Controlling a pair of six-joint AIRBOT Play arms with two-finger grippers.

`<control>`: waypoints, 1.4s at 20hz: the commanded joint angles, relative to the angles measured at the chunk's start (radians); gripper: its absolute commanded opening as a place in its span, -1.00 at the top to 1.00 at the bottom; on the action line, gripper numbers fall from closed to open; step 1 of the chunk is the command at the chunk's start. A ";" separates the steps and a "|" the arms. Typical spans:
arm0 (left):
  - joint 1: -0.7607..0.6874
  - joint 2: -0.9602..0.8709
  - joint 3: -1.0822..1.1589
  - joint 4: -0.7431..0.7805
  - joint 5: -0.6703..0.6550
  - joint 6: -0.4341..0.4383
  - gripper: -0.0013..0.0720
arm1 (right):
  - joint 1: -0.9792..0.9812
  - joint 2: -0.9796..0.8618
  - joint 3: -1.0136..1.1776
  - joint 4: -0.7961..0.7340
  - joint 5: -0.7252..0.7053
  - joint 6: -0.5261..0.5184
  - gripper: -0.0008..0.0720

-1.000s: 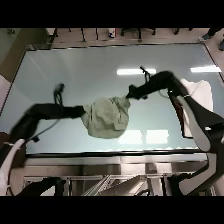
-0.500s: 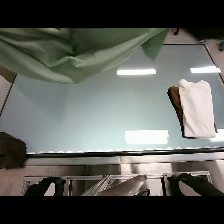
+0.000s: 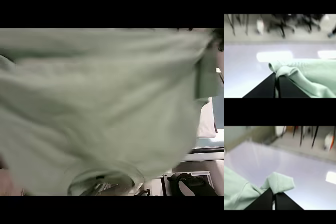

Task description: Fold the shirts.

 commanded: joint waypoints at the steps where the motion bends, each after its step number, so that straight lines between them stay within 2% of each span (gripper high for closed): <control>1: -0.163 -0.064 -0.312 0.009 0.039 0.032 0.93 | 0.003 -0.008 -0.365 0.073 -0.003 0.002 0.92; 4: -0.336 -0.158 -0.653 0.148 -0.139 0.033 0.93 | 0.021 -0.023 -0.781 0.091 0.208 -0.012 0.93; 7: -0.409 -0.322 -0.870 0.164 -0.366 0.034 0.93 | 0.024 -0.138 -1.077 0.121 0.483 -0.016 0.93; 10: -0.410 -0.524 -0.857 0.165 -0.468 0.035 0.93 | 0.020 -0.317 -1.075 0.138 0.608 -0.036 0.93; 13: -0.388 -0.661 -0.682 0.162 -0.466 0.037 0.93 | 0.013 -0.437 -0.949 0.150 0.637 -0.039 0.93; 15: -0.359 -0.716 -0.560 0.144 -0.410 0.027 0.92 | 0.011 -0.486 -0.862 0.149 0.625 -0.040 0.92; 16: -0.343 -0.734 -0.500 0.146 -0.344 0.021 0.21 | 0.003 -0.495 -0.824 0.148 0.601 -0.042 0.75; 17: -0.323 -0.743 -0.452 0.146 -0.272 0.007 -0.77 | -0.010 -0.492 -0.790 0.145 0.565 -0.042 0.19; 18: -0.291 -0.743 -0.409 0.147 -0.187 -0.025 -0.95 | -0.032 -0.485 -0.753 0.138 0.499 -0.042 -0.26; 20: -0.222 -0.728 -0.355 0.146 -0.001 -0.043 -0.94 | -0.086 -0.446 -0.720 0.139 0.353 -0.042 -0.28; 22: -0.154 -0.660 -0.412 0.146 0.095 -0.044 -0.94 | -0.125 -0.396 -0.727 0.122 0.219 -0.042 -0.28; 24: -0.101 -0.550 -0.581 0.146 0.079 -0.044 -0.94 | -0.127 -0.336 -0.797 0.132 0.160 -0.039 -0.28; 28: -0.070 -0.343 -1.031 0.097 -0.136 -0.019 -0.94 | -0.078 -0.247 -1.053 0.240 0.228 -0.038 -0.28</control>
